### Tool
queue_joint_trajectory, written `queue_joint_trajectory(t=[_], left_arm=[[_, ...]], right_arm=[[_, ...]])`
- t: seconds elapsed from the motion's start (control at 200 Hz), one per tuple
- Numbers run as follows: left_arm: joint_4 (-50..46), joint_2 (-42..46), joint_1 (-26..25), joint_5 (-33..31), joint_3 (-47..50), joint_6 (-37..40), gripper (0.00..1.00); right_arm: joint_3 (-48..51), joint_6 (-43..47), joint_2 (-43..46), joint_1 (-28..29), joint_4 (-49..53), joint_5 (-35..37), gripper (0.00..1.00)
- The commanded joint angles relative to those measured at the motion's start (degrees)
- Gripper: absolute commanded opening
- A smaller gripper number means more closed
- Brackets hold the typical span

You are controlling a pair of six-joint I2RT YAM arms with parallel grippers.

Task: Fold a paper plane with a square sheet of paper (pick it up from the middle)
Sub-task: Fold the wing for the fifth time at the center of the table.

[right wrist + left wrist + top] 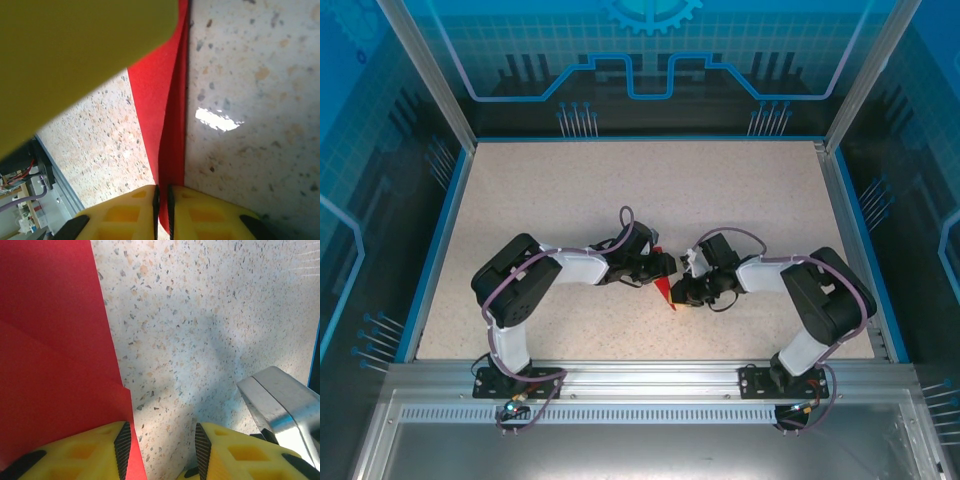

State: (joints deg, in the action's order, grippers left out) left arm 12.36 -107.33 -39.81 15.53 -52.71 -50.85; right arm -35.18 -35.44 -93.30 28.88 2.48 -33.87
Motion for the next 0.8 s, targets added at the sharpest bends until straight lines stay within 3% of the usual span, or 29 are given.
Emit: queue_joint_trajectory(t=[0.0,0.155,0.4,0.57,0.695,0.795], left_arm=[[-4.46,-0.62,-0.05,-0.68,-0.37,1.08,0.43],[-4.52,-0.78,0.00,-0.50,-0.73,1.04,0.43],[-4.97,-0.55,-0.04,-0.59,-0.82,1.31,0.43],[-5.42,-0.45,-0.02,-0.70,-0.90,1.63,0.43],[-5.68,-0.51,-0.06,-0.93,-0.90,1.65,0.43],[-6.08,-0.72,-0.07,-1.11,-0.86,1.64,0.42]], right_arm=[[0.92,1.92,1.79,1.17,5.13,1.77,0.17],[0.36,3.00,1.55,1.98,5.66,2.24,0.19],[0.96,1.74,1.19,2.41,6.88,6.99,0.06],[3.24,0.03,1.47,1.49,3.48,5.08,0.00],[4.71,-1.00,2.07,-0.53,2.15,3.73,0.00],[6.55,-2.32,4.52,-2.28,-0.89,1.03,0.06]])
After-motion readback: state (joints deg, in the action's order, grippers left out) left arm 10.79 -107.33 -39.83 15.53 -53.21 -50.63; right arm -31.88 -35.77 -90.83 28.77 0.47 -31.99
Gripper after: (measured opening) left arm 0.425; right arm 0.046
